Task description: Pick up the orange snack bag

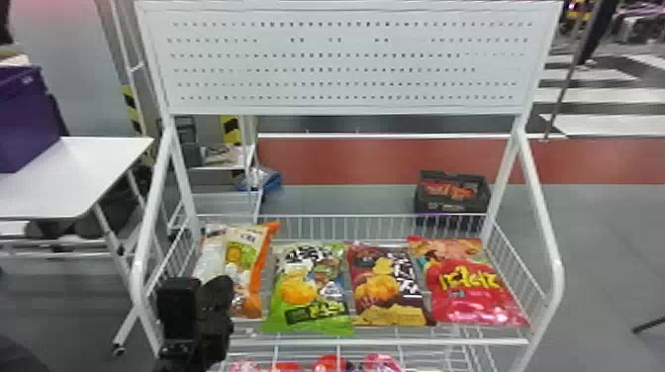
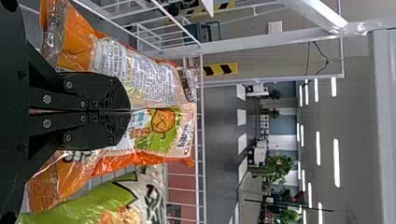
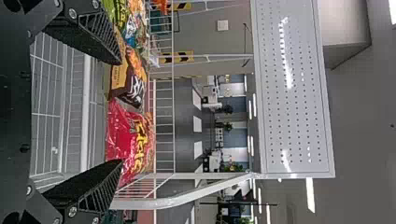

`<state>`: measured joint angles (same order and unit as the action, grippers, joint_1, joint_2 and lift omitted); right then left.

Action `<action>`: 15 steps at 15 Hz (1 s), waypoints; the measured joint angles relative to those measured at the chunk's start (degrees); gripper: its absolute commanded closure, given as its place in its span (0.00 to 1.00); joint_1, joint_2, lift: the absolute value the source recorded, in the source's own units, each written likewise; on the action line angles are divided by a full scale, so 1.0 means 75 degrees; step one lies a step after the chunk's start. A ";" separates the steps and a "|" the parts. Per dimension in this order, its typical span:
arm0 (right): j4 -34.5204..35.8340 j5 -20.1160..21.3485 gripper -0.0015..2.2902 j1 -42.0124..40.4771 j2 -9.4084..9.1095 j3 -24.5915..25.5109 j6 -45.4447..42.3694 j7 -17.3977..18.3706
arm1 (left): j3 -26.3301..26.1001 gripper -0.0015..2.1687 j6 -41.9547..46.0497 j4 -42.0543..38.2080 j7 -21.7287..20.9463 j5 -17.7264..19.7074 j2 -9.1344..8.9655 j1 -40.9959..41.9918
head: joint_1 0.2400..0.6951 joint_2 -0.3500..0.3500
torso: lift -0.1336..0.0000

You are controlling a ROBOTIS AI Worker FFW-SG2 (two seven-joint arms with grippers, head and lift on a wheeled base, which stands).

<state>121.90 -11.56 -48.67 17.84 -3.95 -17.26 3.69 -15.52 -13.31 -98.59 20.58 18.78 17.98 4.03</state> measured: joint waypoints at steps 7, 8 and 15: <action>-0.0033 -0.0028 0.06 0.0043 0.0000 0.0000 0.0001 0.0000 | 0.0462 0.63 0.0045 -0.1841 0.0071 0.0160 0.0243 0.1338 | 0.57 0.50 | 1.00; -0.0046 -0.0035 0.06 0.0064 0.0001 -0.0002 0.0006 0.0000 | 0.0572 0.63 0.0095 -0.2092 0.0063 0.0162 0.0319 0.1663 | 0.57 0.50 | 1.00; -0.0114 -0.0048 0.06 0.0152 0.0011 -0.0079 0.0047 0.0000 | 0.1167 0.63 0.0875 -0.3393 -0.0030 0.0123 0.0841 0.3690 | 0.57 0.50 | 1.00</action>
<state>121.04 -11.92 -47.53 17.93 -4.54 -16.91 3.69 -6.76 -6.75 -124.03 20.35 19.71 24.28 31.70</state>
